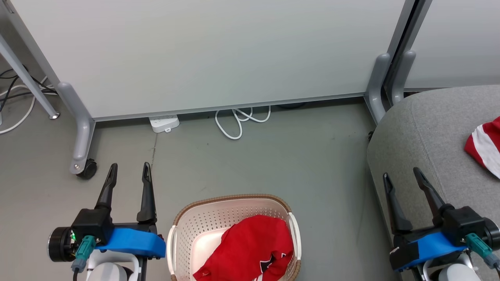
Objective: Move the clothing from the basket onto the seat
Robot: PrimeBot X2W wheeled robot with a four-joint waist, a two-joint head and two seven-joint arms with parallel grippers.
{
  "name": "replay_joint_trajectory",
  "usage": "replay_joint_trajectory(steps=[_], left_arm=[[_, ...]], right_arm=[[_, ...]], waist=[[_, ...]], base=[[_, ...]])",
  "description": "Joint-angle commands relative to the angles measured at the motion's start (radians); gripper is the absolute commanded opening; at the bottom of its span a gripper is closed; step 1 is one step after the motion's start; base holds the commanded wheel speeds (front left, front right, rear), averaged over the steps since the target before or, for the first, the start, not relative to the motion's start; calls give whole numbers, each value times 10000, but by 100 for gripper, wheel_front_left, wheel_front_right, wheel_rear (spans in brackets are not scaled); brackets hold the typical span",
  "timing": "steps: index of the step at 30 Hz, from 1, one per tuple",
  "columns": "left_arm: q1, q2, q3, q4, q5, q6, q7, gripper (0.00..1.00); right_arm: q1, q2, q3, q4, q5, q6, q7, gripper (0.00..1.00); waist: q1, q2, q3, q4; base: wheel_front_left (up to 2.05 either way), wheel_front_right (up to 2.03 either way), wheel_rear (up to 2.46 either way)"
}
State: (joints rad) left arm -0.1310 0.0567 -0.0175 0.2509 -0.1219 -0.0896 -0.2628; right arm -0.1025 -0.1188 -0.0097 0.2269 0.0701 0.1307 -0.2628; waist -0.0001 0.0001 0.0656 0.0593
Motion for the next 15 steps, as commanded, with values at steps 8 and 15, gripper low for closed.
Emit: replay_joint_trajectory(steps=[8, 15], left_arm=[[107, -53, 147, 126, 160, -137, -30, 100], [-221, -65, -92, 320, 279, -232, -30, 100]], right_arm=[[146, 43, -12, 79, 57, 1, -32, 100], [-41, 16, 1, 44, 63, 1, -32, 100]], waist=[[1, -1, -12, -2], [1, -1, 129, -17]], base=[[0, 0, 0], [0, 0, 0]])
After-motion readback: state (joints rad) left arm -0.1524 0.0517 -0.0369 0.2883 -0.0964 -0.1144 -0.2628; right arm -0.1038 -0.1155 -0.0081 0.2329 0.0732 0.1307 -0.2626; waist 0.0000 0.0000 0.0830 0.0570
